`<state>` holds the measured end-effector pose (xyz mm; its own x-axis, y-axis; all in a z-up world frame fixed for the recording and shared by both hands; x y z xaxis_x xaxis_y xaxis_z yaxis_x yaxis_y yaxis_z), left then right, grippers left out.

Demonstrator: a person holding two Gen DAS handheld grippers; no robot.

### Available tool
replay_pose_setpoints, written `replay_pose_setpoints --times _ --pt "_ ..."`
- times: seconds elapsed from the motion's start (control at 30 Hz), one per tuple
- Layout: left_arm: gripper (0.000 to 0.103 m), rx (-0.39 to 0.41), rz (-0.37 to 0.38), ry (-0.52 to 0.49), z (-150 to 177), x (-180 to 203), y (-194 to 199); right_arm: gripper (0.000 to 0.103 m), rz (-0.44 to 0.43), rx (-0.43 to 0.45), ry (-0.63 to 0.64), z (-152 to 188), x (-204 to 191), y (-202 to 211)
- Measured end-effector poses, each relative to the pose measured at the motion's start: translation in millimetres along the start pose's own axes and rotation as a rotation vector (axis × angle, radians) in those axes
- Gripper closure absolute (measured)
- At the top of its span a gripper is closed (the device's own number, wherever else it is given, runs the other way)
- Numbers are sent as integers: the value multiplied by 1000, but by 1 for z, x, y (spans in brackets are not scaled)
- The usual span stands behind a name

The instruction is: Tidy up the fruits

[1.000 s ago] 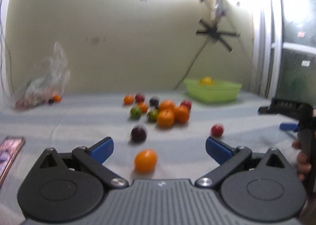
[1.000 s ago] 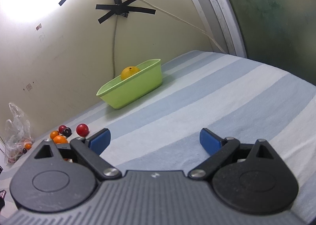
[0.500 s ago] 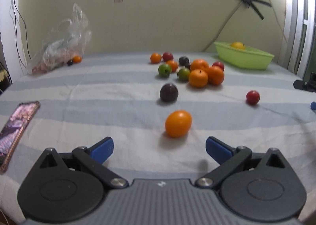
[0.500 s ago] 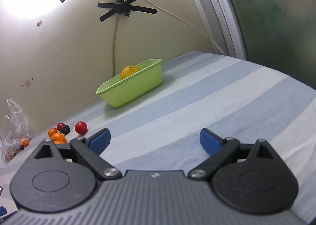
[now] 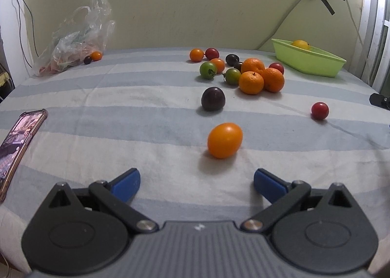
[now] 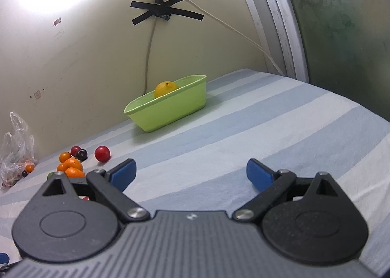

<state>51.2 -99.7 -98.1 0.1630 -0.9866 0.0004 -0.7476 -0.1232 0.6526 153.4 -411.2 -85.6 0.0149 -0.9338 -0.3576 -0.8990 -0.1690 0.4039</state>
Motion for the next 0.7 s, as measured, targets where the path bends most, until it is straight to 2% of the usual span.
replay_pose_setpoints --times 0.27,0.47,0.57,0.63,0.7 --pt "0 -25 -1 19 1 0 1 5 0 1 30 3 -5 1" --pt "0 -18 23 -6 4 0 4 5 -20 19 116 5 -19 5" --pt "0 13 54 -16 4 -4 7 5 -45 17 153 6 -25 7" --pt "1 31 21 -51 4 -10 10 5 -81 4 186 9 -33 8" --pt "3 87 10 -107 -1 -8 19 6 -127 -18 238 14 -44 9"
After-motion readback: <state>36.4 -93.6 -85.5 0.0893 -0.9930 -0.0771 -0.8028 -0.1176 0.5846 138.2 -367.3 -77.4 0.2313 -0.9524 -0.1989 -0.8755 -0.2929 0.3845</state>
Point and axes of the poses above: each gripper's, at about its wrist camera, not at the fingertips, and y roughly against the way its jaws point, x to its right, z to its underside, the point moved 9 cm from there along -y, roughly the way its jaws point, and after that the axes turned 2 degrees about x, right-handed, at the moved point
